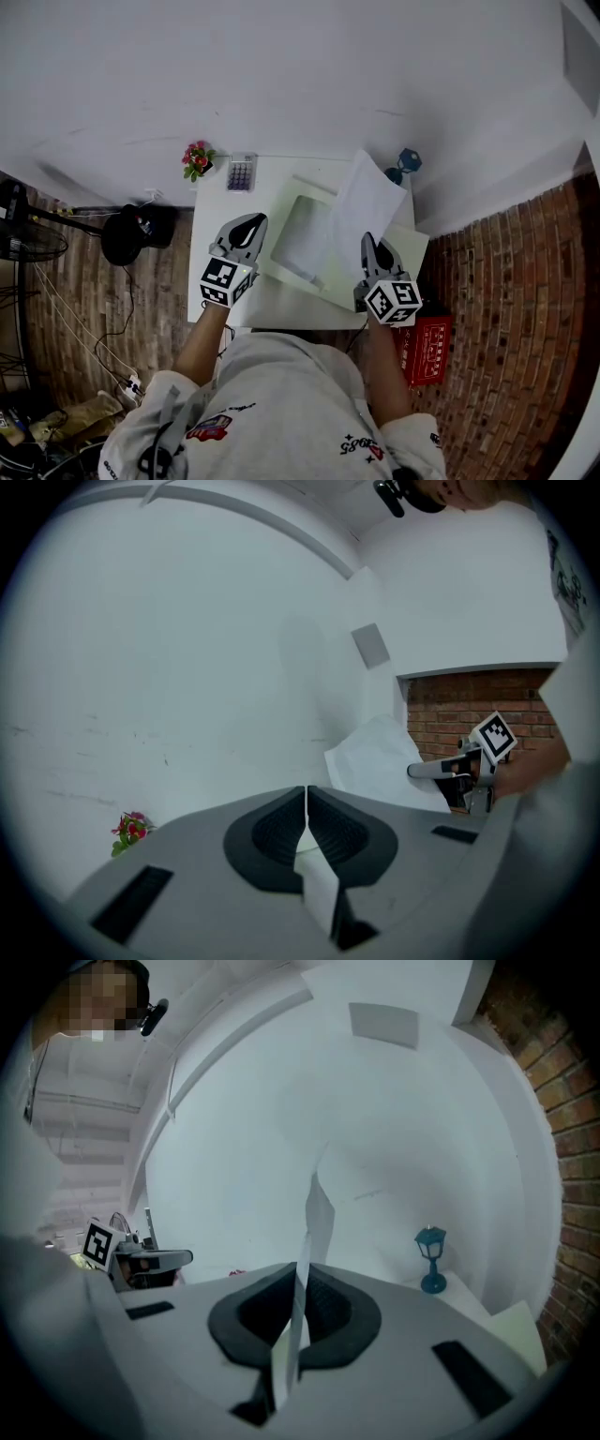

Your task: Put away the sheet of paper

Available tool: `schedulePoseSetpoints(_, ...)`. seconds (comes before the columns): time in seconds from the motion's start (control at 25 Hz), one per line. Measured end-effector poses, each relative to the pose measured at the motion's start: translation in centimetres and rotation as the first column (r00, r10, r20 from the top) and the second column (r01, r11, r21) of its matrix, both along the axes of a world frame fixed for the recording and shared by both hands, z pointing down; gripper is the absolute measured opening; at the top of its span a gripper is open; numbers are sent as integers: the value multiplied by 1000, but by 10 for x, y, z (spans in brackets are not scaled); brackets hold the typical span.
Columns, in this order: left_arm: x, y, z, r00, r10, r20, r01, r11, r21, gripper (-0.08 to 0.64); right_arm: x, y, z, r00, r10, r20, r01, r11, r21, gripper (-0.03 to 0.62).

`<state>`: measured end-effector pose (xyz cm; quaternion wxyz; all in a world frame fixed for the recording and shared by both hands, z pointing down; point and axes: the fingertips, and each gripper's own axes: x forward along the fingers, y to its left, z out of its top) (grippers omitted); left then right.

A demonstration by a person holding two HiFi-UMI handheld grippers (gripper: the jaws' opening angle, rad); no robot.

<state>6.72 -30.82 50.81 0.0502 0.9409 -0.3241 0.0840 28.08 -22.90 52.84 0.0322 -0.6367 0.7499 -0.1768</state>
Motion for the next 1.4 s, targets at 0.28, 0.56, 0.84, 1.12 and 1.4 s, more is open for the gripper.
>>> schedulePoseSetpoints(0.28, -8, 3, 7, 1000, -10, 6, 10, 1000, -17, 26, -15, 4, 54, 997, -24, 69, 32, 993, -111, -3)
schedulePoseSetpoints(0.56, -18, 5, 11, 1000, -28, 11, 29, 999, -25, 26, -21, 14, 101, 987, -2, 159, 36, 977, -211, -3)
schedulePoseSetpoints(0.84, -25, 6, 15, 999, -39, 15, 40, 999, -35, 26, -18, 25, 137, 978, 52, 204, 13, 953, -303, -3)
schedulePoseSetpoints(1.12, -27, 7, 17, 999, -39, 18, 40, 998, -39, 26, -4, 40, 168, 933, 189, 307, -56, 918, -394, -2)
schedulePoseSetpoints(1.4, -28, 10, 21, 999, -38, 29, 39, 998, -46, 26, 7, 57, 198, 902, 277, 331, -86, 866, -492, -2)
